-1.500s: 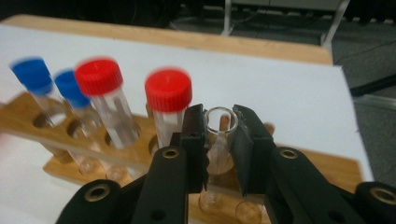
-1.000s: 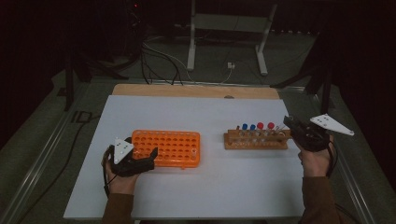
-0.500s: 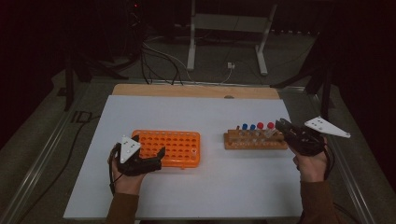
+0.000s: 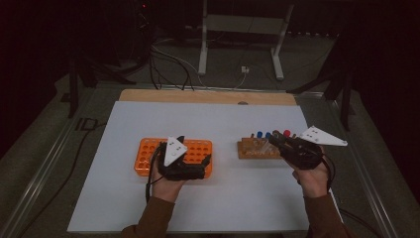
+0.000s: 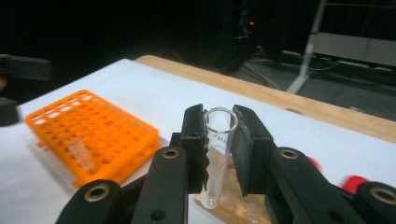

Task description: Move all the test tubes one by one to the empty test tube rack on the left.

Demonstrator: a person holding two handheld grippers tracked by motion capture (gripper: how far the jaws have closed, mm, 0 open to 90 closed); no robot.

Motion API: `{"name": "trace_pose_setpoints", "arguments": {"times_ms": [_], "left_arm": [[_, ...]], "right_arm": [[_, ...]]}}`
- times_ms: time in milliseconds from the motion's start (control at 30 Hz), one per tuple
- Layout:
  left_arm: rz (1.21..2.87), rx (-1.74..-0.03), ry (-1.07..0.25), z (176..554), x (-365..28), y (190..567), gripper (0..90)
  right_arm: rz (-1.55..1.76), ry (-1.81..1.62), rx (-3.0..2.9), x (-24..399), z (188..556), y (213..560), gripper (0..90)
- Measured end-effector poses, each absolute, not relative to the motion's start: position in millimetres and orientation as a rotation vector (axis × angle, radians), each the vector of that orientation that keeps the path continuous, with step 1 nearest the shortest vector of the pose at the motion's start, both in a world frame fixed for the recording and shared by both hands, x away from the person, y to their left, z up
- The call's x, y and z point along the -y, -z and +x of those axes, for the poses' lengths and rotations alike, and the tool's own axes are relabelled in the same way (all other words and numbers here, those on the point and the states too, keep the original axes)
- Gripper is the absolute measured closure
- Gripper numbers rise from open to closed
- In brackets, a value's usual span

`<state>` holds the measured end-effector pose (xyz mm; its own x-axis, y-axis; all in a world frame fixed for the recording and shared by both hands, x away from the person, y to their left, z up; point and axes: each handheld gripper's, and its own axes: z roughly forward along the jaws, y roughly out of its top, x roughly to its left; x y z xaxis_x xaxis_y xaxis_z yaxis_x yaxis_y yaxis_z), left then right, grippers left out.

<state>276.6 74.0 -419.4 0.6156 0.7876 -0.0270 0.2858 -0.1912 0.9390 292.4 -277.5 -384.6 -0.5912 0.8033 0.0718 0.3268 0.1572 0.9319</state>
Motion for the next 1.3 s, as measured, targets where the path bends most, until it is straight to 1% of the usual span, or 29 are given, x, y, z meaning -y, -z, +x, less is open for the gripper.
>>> {"name": "trace_pose_setpoints", "arguments": {"times_ms": [300, 500, 633, 700, 733, 767, 800, 833, 900, 933, 1000, 1067, 1100, 1167, 1200, 1300], "left_arm": [[1.839, -0.771, -0.511, 282, -26, 418, 5.5], [1.894, -0.738, -0.470, 285, -5, 424, 7.3], [1.914, -0.712, -0.456, 286, 8, 427, 16.6], [1.926, -0.703, -0.457, 286, 14, 427, 17.3], [1.930, -0.696, -0.464, 286, 16, 427, 21.3], [1.931, -0.689, -0.461, 285, 17, 427, 31.5], [1.927, -0.679, -0.451, 285, 19, 428, 31.5], [1.925, -0.662, -0.437, 285, 20, 428, 44.3], [1.925, -0.644, -0.427, 284, 21, 428, 53.7], [1.926, -0.640, -0.421, 284, 21, 428, 53.7], [1.920, -0.634, -0.408, 285, 22, 428, 62.3], [1.919, -0.633, -0.402, 285, 23, 428, 65.2], [1.917, -0.632, -0.397, 286, 23, 428, 65.2], [1.920, -0.627, -0.386, 287, 23, 429, 69.3], [1.920, -0.625, -0.386, 287, 24, 429, 69.3], [1.923, -0.620, -0.381, 287, 25, 430, 75.4]], "right_arm": [[1.022, -1.453, -2.078, 253, 291, 391, 76.3], [0.990, -1.465, -2.116, 242, 289, 393, 76.3], [0.964, -1.464, -2.148, 233, 287, 395, 76.2], [0.959, -1.463, -2.154, 231, 287, 396, 76.2], [0.957, -1.465, -2.160, 229, 286, 397, 76.2], [0.951, -1.464, -2.170, 226, 286, 398, 76.2], [0.951, -1.464, -2.170, 226, 286, 398, 76.2], [0.947, -1.466, -2.178, 224, 286, 398, 76.2], [0.946, -1.472, -2.184, 223, 286, 399, 76.2], [0.946, -1.472, -2.184, 223, 286, 399, 76.2], [0.944, -1.477, -2.193, 222, 285, 399, 76.2], [0.943, -1.482, -2.195, 222, 285, 399, 76.2], [0.943, -1.482, -2.195, 222, 285, 399, 76.2], [0.942, -1.490, -2.201, 221, 285, 400, 76.2], [0.942, -1.490, -2.201, 221, 285, 400, 76.2], [0.938, -1.481, -2.208, 219, 285, 401, 76.3]]}}
